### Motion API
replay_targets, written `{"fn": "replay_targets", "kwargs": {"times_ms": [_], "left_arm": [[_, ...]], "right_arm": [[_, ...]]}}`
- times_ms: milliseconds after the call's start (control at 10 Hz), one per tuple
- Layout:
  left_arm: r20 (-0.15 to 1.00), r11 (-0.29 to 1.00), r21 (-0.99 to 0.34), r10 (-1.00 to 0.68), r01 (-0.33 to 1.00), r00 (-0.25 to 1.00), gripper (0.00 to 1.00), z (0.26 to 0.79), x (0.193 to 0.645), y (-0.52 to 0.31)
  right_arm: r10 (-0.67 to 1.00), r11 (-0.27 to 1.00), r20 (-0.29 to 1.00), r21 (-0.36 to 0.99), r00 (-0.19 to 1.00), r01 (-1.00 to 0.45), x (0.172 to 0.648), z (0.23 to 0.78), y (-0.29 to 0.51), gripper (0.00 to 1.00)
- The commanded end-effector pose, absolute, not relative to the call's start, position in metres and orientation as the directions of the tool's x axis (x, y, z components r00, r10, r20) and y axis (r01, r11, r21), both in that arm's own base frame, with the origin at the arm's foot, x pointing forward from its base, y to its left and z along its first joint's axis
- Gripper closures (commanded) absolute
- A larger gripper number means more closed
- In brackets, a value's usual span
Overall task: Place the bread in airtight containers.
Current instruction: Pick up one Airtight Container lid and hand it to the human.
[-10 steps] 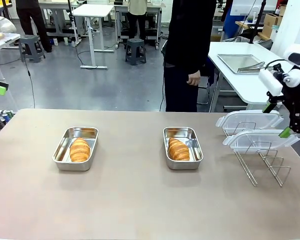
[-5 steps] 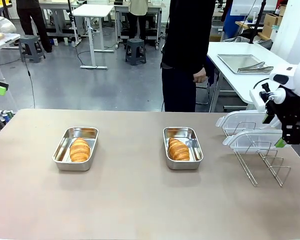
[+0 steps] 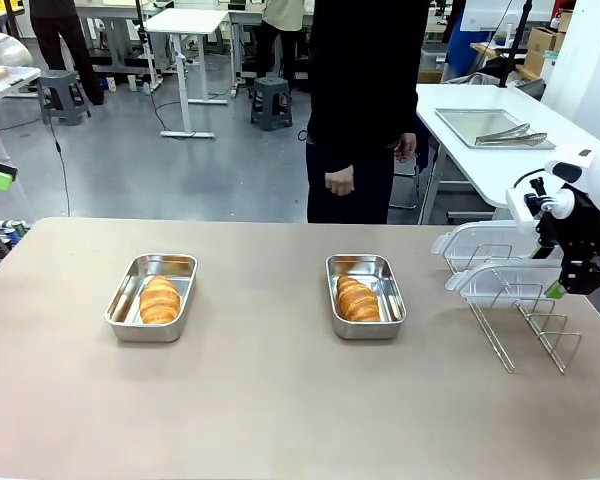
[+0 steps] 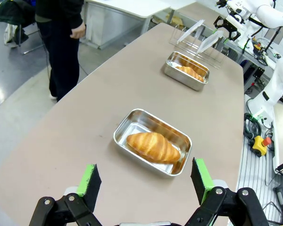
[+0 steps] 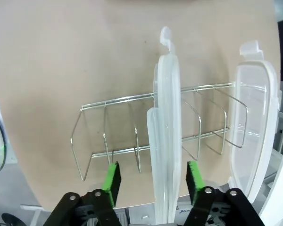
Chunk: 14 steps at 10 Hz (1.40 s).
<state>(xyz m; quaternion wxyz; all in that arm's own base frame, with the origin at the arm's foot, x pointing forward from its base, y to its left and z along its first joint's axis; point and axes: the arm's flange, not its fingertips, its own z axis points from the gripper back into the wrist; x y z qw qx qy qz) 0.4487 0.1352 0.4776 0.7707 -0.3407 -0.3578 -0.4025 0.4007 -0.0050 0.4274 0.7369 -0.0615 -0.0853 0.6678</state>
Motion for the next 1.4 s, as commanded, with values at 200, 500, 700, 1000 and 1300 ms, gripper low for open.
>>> {"fn": "replay_targets", "kwargs": {"times_ms": [200, 500, 700, 1000, 1300], "left_arm": [[0.833, 0.433, -0.230, -0.376, 0.871, 0.407, 0.00, 0.479, 0.448, 0.134], [0.833, 0.433, -0.230, -0.376, 0.871, 0.407, 0.00, 0.479, 0.448, 0.134], [0.833, 0.433, -0.230, -0.376, 0.871, 0.407, 0.00, 0.479, 0.448, 0.134], [0.833, 0.433, -0.230, -0.376, 0.871, 0.407, 0.00, 0.479, 0.448, 0.134], [0.833, 0.433, -0.230, -0.376, 0.871, 0.407, 0.00, 0.479, 0.448, 0.134]], "right_arm": [[0.997, 0.066, 0.063, -0.251, 0.052, -0.966, 0.392, 0.433, -0.006, 1.00], [0.997, 0.054, 0.058, -0.239, 0.041, -0.970, 0.394, 0.436, -0.005, 1.00], [0.998, 0.045, 0.061, -0.241, 0.031, -0.970, 0.392, 0.442, -0.005, 1.00], [0.994, 0.008, 0.108, -0.299, -0.025, -0.954, 0.388, 0.474, -0.008, 1.00], [0.993, -0.024, 0.097, -0.405, -0.069, -0.914, 0.371, 0.543, -0.004, 1.00]]}}
